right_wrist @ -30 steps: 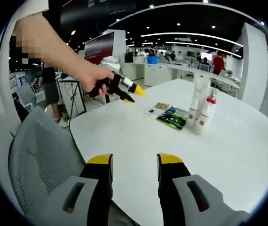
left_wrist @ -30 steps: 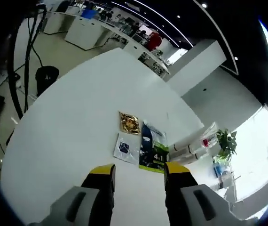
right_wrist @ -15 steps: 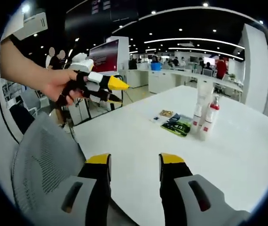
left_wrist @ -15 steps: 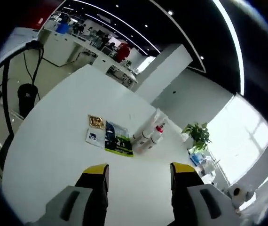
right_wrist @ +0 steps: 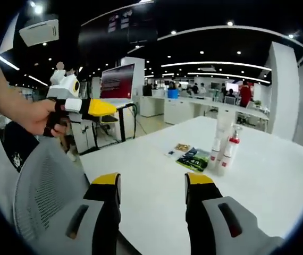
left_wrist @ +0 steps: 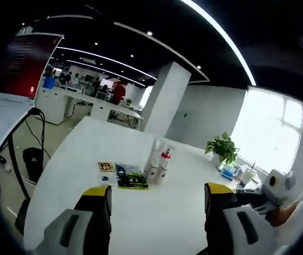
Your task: Arrange the skincare products in the storage area until every visible bottle or jar stands upright without overlapping.
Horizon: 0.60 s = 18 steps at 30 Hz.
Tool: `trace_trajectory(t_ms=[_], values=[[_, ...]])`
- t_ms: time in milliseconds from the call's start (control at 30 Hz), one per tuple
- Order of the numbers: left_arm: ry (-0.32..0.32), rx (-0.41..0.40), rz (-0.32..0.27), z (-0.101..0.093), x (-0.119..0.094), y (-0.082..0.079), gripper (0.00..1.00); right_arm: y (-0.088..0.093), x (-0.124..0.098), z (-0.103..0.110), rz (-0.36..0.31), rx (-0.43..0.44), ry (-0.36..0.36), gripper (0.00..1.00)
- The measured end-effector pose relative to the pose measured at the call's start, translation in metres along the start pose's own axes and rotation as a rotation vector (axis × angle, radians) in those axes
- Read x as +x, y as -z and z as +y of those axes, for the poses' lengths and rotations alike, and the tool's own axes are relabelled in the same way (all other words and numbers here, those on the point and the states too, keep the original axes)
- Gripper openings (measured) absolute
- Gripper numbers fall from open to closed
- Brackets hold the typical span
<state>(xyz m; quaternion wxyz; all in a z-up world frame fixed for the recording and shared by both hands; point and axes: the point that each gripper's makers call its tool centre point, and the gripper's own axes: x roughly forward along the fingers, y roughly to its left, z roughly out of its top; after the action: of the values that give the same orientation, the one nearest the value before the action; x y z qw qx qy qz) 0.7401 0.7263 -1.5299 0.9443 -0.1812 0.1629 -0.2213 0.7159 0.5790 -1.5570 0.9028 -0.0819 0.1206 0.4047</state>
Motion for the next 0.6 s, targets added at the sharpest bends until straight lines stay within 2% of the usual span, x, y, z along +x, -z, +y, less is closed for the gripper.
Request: trace_trajectory(t_ms=[67,200,400,500,600], values=[[-0.005,0.043,0.003,-0.002,-0.006,0.005,0.78,-0.002,-0.001,0.001,-0.010,0.001,-0.007,0.48],[-0.025,0.178,-0.020,-0.010,-0.018,0.012,0.90,-0.005,-0.001,0.003,-0.033,0.018,-0.021,0.54],[-0.030,0.221,-0.064,-0.018,-0.029,0.015,1.00,-0.015,-0.004,0.006,-0.093,0.077,-0.043,0.66],[-0.052,0.277,-0.097,-0.017,-0.032,0.009,1.00,-0.018,-0.003,0.006,-0.110,0.098,-0.049,0.73],[-0.060,0.290,-0.098,-0.015,-0.032,0.010,1.00,-0.019,-0.003,0.008,-0.116,0.127,-0.065,0.78]])
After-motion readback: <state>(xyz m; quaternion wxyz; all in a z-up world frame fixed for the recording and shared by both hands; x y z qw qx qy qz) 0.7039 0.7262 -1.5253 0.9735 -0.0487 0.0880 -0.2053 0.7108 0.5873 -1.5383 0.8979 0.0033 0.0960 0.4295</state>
